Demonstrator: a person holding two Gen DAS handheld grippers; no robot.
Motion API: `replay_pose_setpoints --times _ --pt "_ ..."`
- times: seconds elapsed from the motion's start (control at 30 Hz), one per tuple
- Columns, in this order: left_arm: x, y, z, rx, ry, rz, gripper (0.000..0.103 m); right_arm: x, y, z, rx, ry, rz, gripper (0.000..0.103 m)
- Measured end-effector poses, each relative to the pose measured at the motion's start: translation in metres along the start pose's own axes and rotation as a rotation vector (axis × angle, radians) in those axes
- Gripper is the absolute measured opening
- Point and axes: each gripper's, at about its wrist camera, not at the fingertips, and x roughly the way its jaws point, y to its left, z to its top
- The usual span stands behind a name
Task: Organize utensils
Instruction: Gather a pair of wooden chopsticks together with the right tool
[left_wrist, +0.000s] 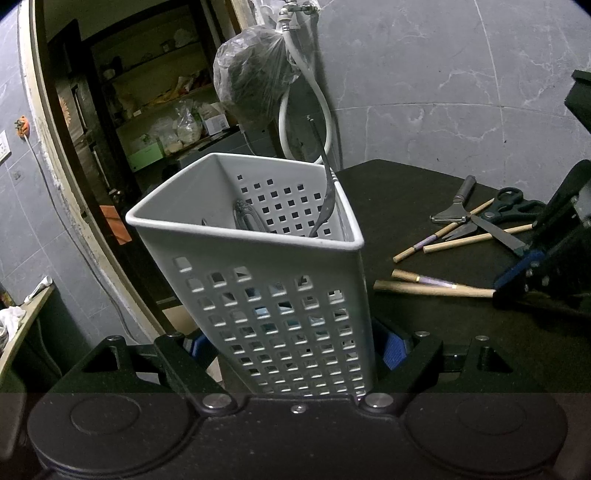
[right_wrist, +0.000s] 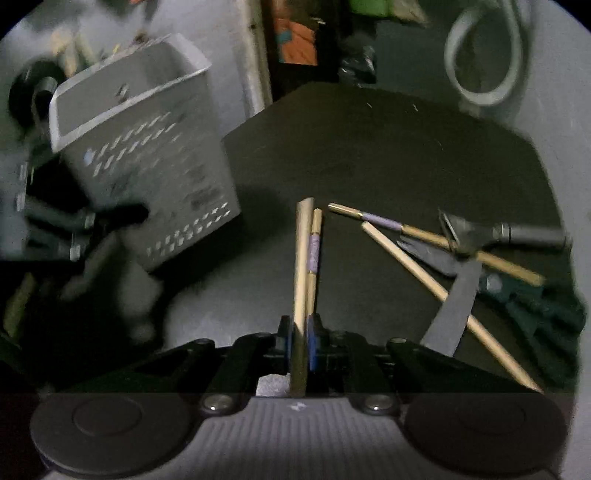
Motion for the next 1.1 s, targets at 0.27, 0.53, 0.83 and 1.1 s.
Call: replay_pose_setpoints --times 0.27,0.53,0.83,1.1 --pt "0.000 0.000 0.000 0.000 0.000 -0.001 0.086 0.001 0.016 -0.004 -0.052 0.011 -0.072 0.024" --pt "0.000 0.000 0.000 0.000 -0.002 -0.001 0.086 -0.013 0.013 -0.011 -0.016 0.010 -0.071 0.061" --pt "0.001 0.000 0.000 0.000 -0.001 -0.001 0.086 -0.038 0.020 -0.029 0.093 -0.037 -0.127 0.067" --pt "0.001 0.001 -0.001 0.001 -0.001 -0.003 0.086 -0.020 0.021 -0.014 0.075 -0.033 -0.082 0.075"
